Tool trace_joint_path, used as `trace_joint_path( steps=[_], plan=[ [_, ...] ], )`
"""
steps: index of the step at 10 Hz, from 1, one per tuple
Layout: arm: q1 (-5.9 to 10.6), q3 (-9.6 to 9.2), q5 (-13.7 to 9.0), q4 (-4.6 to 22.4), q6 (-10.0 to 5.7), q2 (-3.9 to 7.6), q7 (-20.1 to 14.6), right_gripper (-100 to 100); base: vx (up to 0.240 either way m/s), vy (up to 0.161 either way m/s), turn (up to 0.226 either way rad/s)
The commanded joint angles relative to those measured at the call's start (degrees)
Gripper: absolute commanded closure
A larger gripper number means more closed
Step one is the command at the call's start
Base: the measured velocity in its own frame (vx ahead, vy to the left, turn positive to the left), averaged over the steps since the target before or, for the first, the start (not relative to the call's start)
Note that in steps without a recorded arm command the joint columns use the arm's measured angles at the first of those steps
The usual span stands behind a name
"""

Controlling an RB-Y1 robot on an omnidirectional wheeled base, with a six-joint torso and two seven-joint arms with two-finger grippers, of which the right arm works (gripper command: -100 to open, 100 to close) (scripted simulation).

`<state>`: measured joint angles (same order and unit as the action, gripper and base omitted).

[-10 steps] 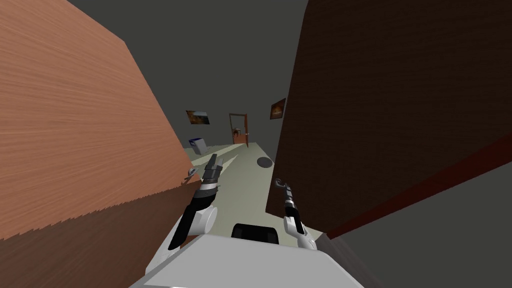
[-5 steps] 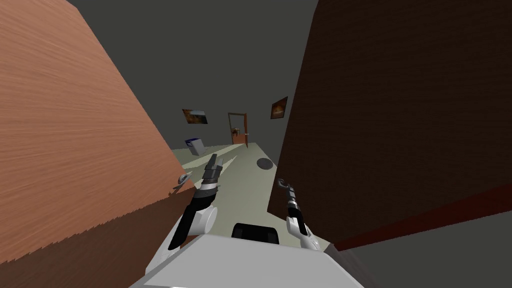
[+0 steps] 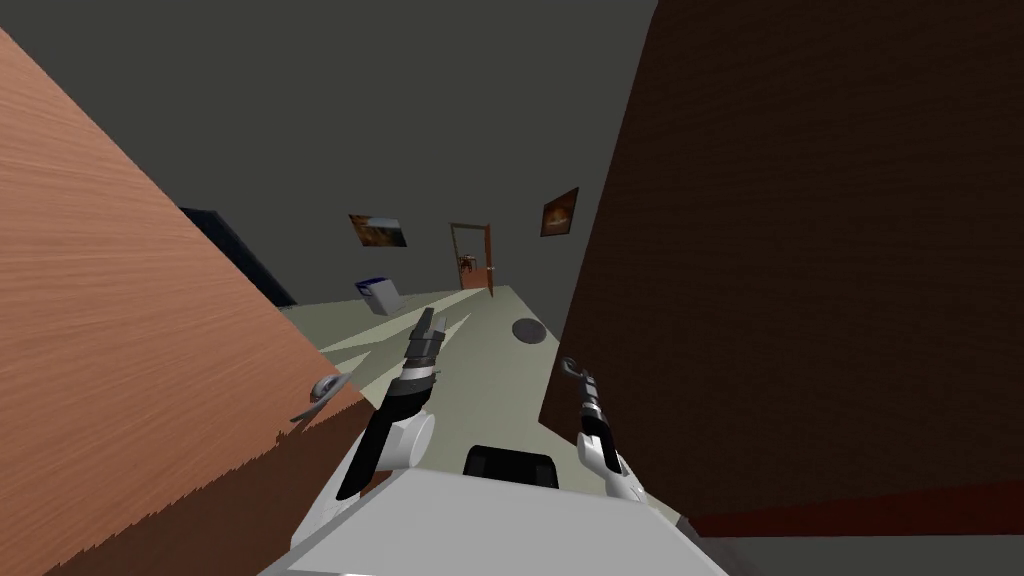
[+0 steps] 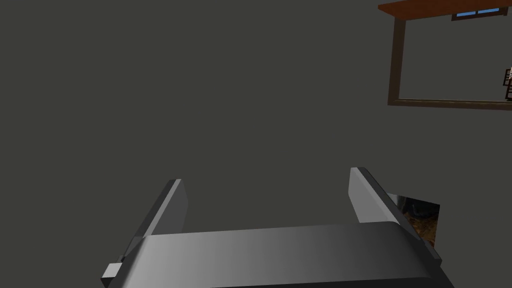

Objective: Push the door open

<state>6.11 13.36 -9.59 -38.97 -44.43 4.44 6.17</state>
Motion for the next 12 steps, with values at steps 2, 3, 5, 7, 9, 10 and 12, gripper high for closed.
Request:
trace_joint_path(
  steps=[2, 3, 5, 7, 9, 10, 12],
  plan=[
    [0.19, 2.18, -1.2, 0.0, -0.48, 0.85, 0.6, 100, 0.205, 0.055, -0.048],
    [0.19, 2.18, -1.2, 0.0, -0.48, 0.85, 0.6, 100, 0.112, 0.032, -0.033],
    [0.15, 3.71, -2.0, 0.1, -0.54, 0.87, 1.1, 100, 0.181, 0.036, -0.067],
    [0.13, 4.60, -2.6, 0.1, -0.57, 0.81, 1.4, 100, 0.122, 0.021, -0.036],
    [0.12, 5.16, -2.9, 0.1, -0.59, 0.73, 1.6, 100, 0.171, 0.046, -0.058],
    [0.12, 5.16, -2.9, 0.1, -0.59, 0.73, 1.6, 100, 0.057, 0.009, -0.006],
    [0.10, 6.23, -3.5, 0.1, -0.63, 0.52, 2.0, 100, 0.052, 0.010, -0.014]
  ],
)
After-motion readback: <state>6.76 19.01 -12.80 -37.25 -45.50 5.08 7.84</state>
